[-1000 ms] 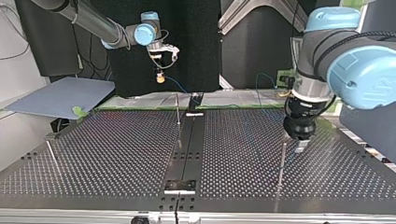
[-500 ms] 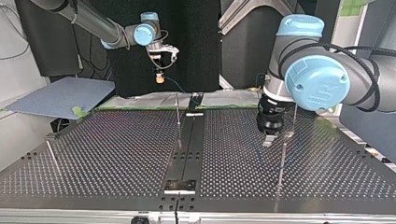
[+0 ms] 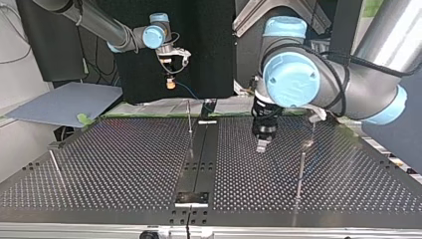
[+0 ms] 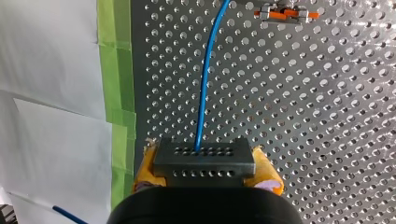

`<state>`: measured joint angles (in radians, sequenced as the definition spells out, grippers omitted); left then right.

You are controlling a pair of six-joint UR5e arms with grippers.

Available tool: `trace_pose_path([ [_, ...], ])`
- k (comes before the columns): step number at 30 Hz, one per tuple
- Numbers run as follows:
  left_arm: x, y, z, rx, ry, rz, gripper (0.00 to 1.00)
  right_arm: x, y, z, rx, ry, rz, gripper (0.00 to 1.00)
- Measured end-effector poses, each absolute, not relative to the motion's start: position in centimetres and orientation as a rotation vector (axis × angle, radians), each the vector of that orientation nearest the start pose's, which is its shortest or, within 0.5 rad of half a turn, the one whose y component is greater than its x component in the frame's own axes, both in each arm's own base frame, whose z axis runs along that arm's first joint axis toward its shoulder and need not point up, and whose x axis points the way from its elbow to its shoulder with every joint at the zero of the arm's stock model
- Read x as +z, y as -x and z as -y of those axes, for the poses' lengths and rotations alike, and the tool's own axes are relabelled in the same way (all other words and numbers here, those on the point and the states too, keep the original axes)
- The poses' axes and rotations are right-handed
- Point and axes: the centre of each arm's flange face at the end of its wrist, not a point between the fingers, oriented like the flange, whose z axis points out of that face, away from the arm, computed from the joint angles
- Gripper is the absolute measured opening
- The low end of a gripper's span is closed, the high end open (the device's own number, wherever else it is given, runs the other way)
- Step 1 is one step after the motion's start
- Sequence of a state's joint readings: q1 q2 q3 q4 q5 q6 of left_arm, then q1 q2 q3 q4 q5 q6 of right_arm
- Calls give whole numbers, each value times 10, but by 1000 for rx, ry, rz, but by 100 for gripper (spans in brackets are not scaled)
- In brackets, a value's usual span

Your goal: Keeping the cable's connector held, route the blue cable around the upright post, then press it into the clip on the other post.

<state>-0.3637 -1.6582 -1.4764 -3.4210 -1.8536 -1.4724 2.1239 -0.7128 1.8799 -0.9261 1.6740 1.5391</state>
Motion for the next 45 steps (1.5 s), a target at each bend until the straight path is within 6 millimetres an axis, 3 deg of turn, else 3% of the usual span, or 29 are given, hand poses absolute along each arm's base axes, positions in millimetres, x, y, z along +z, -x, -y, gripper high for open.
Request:
trace_pose_path([
  [13, 412, -437, 324, 210, -352, -1815, 99, -41, -393, 400, 1329, -1766, 1038, 0],
  [21, 373, -457, 321, 357, -389, -1857, 99, -41, -394, 399, 1330, -1769, 1035, 0],
  [34, 363, -476, 306, 442, -357, -1851, 99, -41, -395, 399, 1332, -1768, 1033, 0],
  [45, 321, -501, 305, 503, -357, -1863, 99, -41, -395, 399, 1332, -1768, 1032, 0],
])
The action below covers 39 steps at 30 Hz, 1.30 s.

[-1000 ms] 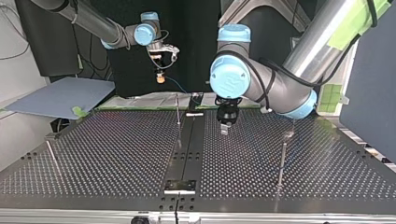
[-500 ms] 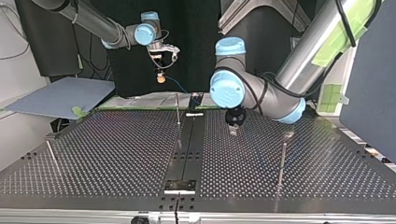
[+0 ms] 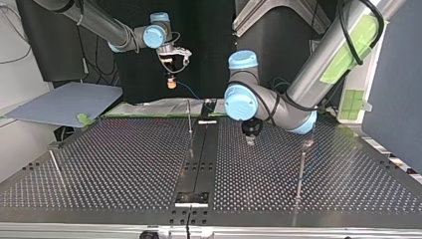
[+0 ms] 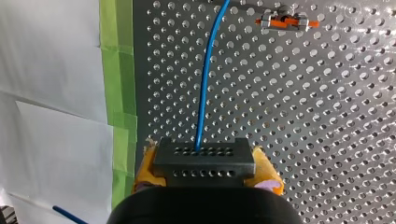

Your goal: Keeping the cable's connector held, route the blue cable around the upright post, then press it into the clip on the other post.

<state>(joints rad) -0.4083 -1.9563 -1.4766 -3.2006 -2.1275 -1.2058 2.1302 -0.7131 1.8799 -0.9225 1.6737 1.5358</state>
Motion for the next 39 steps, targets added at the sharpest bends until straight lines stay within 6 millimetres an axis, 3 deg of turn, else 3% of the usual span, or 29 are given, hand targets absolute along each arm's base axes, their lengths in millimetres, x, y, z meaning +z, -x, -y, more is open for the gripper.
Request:
trace_pose_path([
  [8, 308, -523, 287, 551, -318, -1847, 99, -41, -395, 399, 1332, -1768, 1033, 0],
  [19, 306, -542, 281, 550, -261, -1776, 99, -41, -395, 399, 1332, -1767, 1030, 0],
  [29, 267, -555, 278, 587, -281, -1814, 99, -41, -395, 399, 1335, -1765, 1031, 0],
  [39, 249, -558, 278, 618, -301, -1838, 99, -40, -395, 399, 1335, -1764, 1031, 0],
])
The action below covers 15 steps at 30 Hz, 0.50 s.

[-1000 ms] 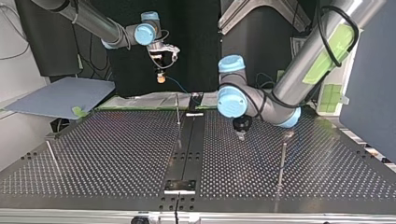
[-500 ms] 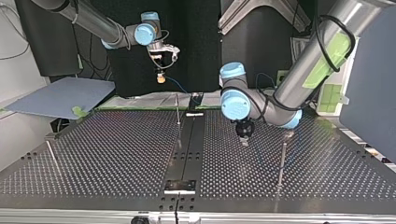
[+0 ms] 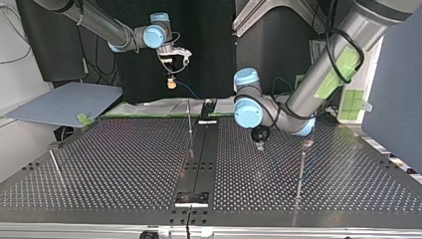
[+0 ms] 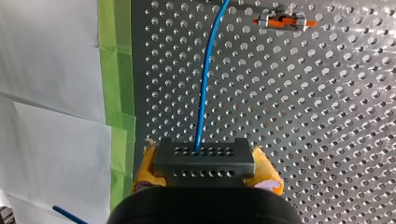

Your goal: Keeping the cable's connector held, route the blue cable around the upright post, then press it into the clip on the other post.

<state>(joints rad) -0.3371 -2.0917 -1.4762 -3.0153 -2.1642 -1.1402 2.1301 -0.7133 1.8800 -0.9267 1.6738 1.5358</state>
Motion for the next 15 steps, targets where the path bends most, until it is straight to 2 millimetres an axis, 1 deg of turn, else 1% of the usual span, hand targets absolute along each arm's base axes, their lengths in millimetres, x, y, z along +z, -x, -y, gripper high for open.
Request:
trace_pose_path([
  [6, 221, -557, 281, 662, -335, -1879, 99, -40, -395, 399, 1333, -1767, 1031, 0],
  [15, 209, -555, 279, 702, -343, -1902, 99, -40, -395, 399, 1333, -1767, 1031, 0],
])
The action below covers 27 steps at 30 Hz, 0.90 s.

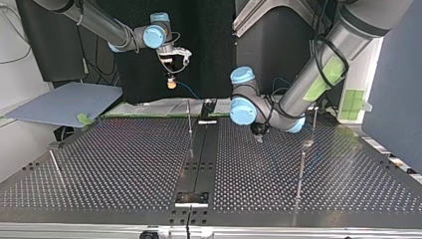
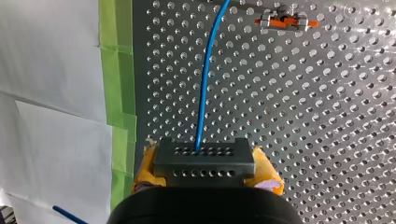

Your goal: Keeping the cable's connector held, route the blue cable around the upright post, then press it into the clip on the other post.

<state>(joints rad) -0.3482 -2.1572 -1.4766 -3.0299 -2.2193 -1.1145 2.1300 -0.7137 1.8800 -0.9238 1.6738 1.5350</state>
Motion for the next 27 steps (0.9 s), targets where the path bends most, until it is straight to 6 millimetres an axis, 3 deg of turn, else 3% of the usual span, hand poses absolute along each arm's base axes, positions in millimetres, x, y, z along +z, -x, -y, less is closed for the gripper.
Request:
trace_pose_path([
  [8, 177, -549, 286, 753, -404, -1953, 99, -40, -395, 399, 1336, -1765, 1030, 0],
  [27, 139, -536, 298, 798, -485, -2011, 99, -40, -395, 399, 1332, -1768, 1030, 0],
])
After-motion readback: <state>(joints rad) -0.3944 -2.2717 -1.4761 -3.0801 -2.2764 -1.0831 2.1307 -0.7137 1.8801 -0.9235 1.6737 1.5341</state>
